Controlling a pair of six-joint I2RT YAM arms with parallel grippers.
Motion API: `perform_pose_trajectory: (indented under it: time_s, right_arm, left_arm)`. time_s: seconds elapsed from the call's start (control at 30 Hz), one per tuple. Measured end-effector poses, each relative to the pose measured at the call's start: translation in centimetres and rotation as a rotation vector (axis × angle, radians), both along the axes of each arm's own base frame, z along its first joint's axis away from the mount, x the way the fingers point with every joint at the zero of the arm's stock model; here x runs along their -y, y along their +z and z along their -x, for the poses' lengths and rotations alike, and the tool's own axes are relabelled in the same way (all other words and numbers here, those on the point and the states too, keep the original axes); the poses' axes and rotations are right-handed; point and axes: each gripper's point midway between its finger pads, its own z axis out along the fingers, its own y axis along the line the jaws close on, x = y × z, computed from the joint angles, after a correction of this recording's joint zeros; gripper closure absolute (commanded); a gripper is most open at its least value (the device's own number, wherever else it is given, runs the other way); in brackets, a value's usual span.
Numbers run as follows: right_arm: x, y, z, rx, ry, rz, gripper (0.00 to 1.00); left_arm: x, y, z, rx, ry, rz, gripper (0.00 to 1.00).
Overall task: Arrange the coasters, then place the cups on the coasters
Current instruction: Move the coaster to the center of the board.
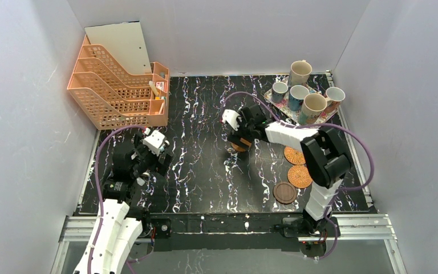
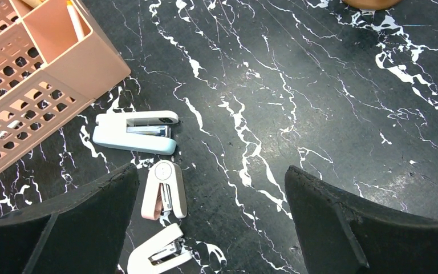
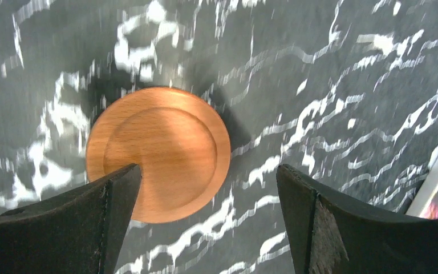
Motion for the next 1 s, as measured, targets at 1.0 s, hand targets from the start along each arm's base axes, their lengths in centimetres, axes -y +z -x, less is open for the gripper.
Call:
perform_pose_trajectory:
  time_s: [1.0]
  right_arm:
    - [7.5, 13.0, 7.1, 0.19, 0.011, 0.078, 0.02]
  left_arm:
    - [-0.2, -2.6, 0.4, -0.075, 0.007, -0.012, 0.02]
